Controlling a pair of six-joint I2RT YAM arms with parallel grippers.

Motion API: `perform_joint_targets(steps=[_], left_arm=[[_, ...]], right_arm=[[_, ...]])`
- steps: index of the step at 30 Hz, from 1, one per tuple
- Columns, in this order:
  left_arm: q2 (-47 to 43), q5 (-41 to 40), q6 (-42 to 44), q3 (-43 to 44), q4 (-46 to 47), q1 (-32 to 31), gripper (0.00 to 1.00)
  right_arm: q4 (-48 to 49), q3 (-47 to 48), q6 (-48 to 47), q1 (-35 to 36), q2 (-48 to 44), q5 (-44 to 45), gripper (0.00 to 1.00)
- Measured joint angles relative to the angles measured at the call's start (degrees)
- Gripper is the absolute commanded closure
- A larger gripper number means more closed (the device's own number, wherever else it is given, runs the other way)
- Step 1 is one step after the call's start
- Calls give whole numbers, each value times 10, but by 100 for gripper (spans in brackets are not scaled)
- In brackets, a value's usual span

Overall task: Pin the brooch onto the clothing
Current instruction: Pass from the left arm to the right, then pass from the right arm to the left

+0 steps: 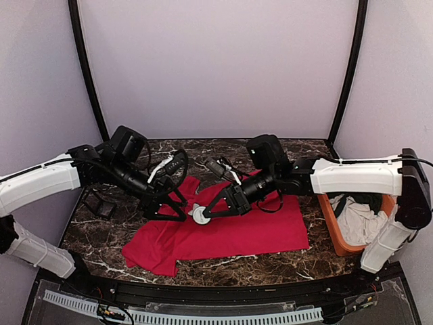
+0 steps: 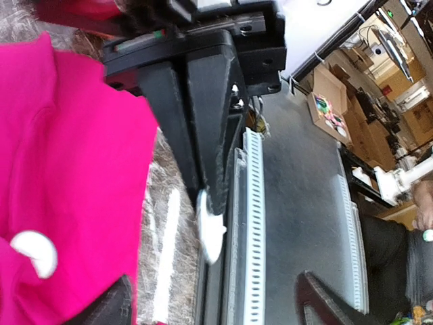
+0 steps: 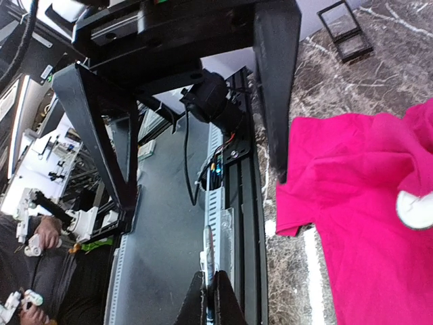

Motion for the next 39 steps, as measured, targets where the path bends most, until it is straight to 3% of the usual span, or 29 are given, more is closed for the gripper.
perform_joint_targets(steps=[3,8,18,22,24,30,39], left_arm=[[-51,-6,-55,-48,76,26,2],[-89,-24,-151,-121,234,34,1],[25,-1,-301,-158,486,1,4],[50,15,-337,-156,559,-7,31],[67,27,-352,-150,588,-8,39],[112,51,-381,-138,641,-13,51],[117,69,-405,-137,678,-14,75]], right_arm=[[25,-32,-2,0,-36,42,100],[120,-135,10,0,-126,143,100],[382,-333,43,35,-221,371,100],[449,-353,51,55,-219,418,100],[478,-354,55,64,-217,430,100],[535,-356,71,70,-205,444,100],[545,-356,83,73,-193,443,100]])
